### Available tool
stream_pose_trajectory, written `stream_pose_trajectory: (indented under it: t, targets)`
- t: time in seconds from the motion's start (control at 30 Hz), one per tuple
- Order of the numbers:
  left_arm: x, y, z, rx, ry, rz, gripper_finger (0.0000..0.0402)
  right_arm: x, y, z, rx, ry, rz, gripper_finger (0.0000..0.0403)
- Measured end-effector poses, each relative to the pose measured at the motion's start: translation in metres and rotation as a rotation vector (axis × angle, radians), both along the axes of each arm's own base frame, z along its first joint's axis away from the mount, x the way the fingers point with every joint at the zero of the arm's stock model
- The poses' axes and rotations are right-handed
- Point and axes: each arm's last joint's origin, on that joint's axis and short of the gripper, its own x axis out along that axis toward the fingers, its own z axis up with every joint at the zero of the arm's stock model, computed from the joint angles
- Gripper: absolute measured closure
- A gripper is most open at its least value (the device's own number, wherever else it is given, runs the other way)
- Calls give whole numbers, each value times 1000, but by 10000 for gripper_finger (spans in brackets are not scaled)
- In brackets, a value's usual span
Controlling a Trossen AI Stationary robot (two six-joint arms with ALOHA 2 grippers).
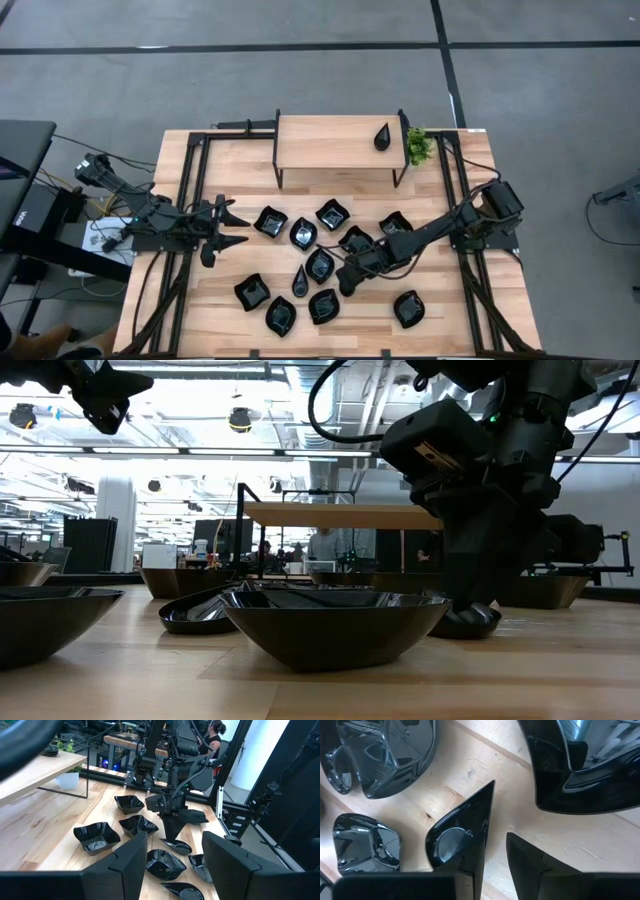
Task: Pick & Place Mini shaped plates
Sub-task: Stack the right black drop shaped plate on top of the other black drop shaped plates on the shelf
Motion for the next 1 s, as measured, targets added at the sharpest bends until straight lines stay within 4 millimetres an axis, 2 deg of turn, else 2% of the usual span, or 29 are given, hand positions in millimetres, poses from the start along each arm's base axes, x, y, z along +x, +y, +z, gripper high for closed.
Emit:
stream_pose_trajectory:
  t: [0.33,0.7,1.0]
  targets:
    - [0,0,0,0,0,0,211,0,0,0,3,1,2,338]
    - [0,0,0,0,0,0,211,0,0,0,-2,-3,7,397]
    - [0,0,0,1,1,0,211,0,0,0,-2,-3,8,401]
